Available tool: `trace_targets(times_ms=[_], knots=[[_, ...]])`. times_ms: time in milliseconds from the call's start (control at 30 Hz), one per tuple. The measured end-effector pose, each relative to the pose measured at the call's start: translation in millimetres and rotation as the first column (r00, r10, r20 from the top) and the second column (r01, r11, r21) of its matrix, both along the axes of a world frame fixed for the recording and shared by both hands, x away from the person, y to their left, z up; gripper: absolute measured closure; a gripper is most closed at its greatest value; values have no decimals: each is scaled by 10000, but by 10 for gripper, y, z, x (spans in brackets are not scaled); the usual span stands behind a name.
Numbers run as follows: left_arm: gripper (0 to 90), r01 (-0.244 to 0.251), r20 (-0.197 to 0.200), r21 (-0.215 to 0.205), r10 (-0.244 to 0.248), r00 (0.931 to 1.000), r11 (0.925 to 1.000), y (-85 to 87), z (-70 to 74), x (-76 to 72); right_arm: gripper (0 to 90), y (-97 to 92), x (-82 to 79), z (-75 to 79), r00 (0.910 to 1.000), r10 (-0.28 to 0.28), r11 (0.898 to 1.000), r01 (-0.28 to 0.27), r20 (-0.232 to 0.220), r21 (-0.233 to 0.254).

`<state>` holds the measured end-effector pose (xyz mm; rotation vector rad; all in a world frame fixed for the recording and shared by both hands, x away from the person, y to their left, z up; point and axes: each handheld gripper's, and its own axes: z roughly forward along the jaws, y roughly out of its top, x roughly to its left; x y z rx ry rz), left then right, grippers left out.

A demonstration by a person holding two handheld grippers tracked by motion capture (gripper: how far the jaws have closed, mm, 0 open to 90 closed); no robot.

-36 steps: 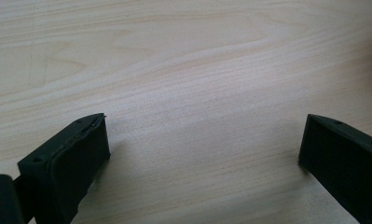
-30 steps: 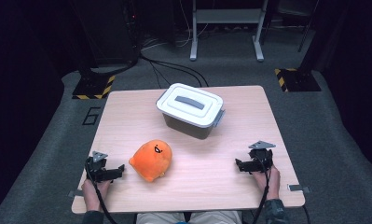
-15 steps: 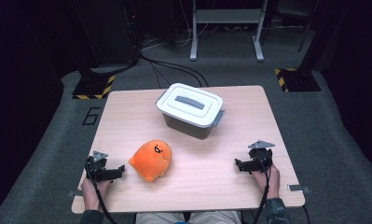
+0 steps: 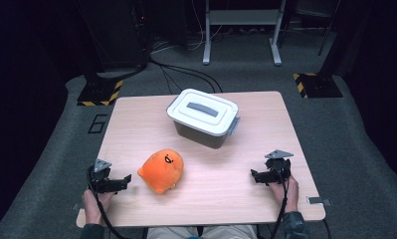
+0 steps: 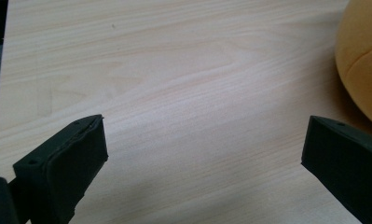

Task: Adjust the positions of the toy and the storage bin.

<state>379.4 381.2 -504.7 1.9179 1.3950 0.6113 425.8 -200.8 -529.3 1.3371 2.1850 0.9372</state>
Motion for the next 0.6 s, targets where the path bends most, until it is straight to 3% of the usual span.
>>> trace_targets(times_ms=[433, 600], knots=[[0, 582, 683, -15, -580, 9960, 9983, -134, 361, -42, 9, 2, 0, 0, 10000, -26, 10000, 26, 5, 2], [0, 795, 592, 142, -802, 9950, 9967, -209, 434, -44, 9, 3, -1, 0, 10000, -32, 10000, 32, 2, 5]])
